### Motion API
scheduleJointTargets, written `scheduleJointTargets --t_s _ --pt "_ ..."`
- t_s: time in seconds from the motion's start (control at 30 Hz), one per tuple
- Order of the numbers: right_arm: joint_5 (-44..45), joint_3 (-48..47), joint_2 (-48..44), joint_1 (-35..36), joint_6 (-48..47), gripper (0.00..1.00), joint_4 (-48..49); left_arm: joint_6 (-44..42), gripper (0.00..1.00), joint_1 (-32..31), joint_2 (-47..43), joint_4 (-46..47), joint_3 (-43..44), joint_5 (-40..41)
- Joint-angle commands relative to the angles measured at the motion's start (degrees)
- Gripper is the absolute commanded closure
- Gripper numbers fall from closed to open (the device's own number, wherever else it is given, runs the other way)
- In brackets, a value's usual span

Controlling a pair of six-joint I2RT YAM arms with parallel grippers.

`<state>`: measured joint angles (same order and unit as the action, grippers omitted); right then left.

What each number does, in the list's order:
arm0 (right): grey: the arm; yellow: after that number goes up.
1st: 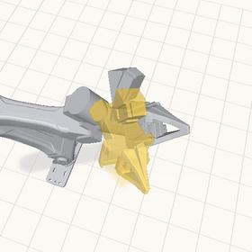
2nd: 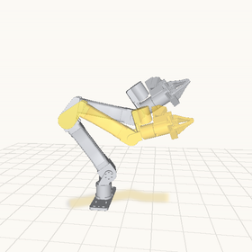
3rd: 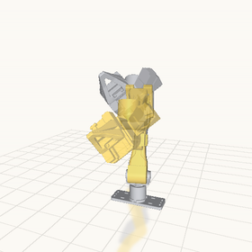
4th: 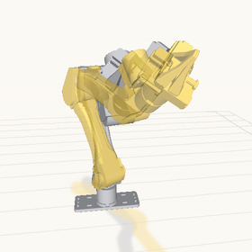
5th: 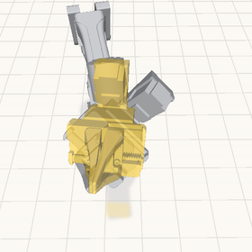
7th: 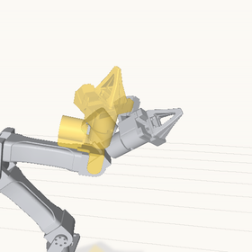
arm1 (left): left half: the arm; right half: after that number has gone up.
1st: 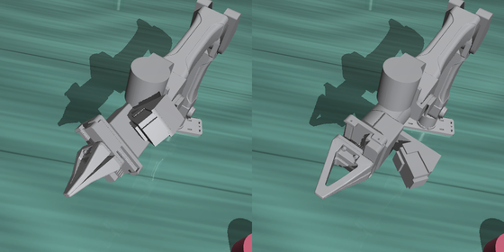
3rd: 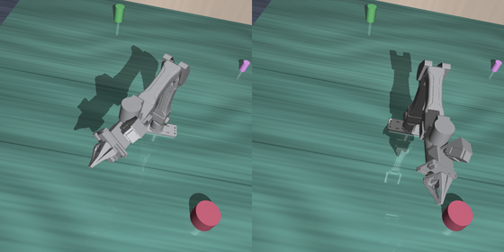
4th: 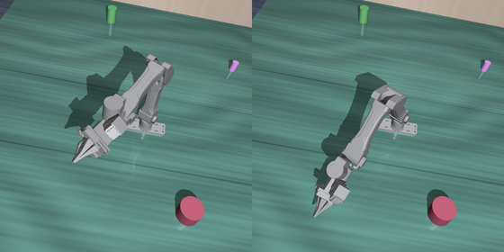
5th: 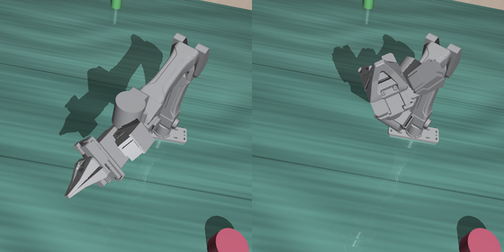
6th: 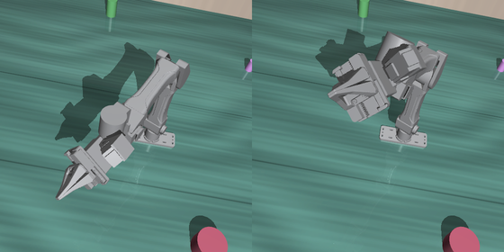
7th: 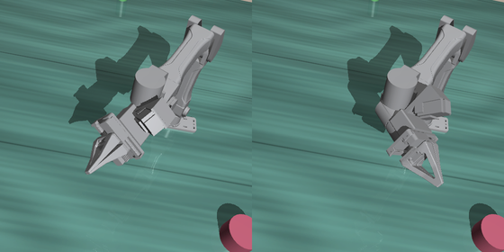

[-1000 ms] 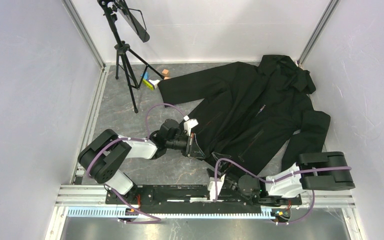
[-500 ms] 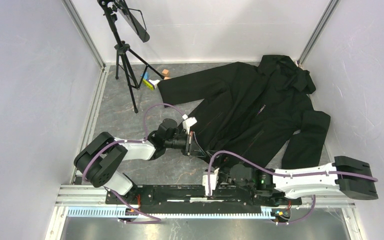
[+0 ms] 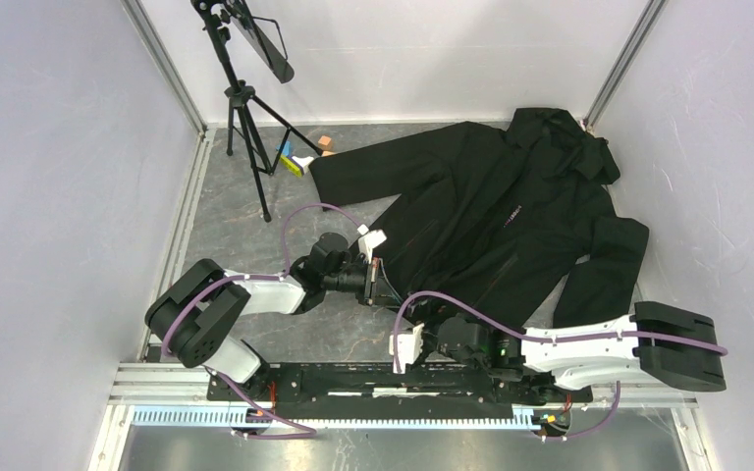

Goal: Zip up the jacket

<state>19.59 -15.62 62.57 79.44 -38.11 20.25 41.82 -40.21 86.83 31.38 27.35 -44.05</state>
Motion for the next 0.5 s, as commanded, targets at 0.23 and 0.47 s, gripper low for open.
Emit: scheduleJointTargets --t_s 0.23,0.47 --pt "11.42 -0.40 4.03 -0.06 1.28 0.10 9.56 2.80 0.98 0.12 -0.97 2.26 0.07 -1.91" --pt "12.63 0.43 1.66 -0.08 1.93 0.12 10.38 2.74 0.98 0.13 -0.70 2.31 -0.02 -1.78"
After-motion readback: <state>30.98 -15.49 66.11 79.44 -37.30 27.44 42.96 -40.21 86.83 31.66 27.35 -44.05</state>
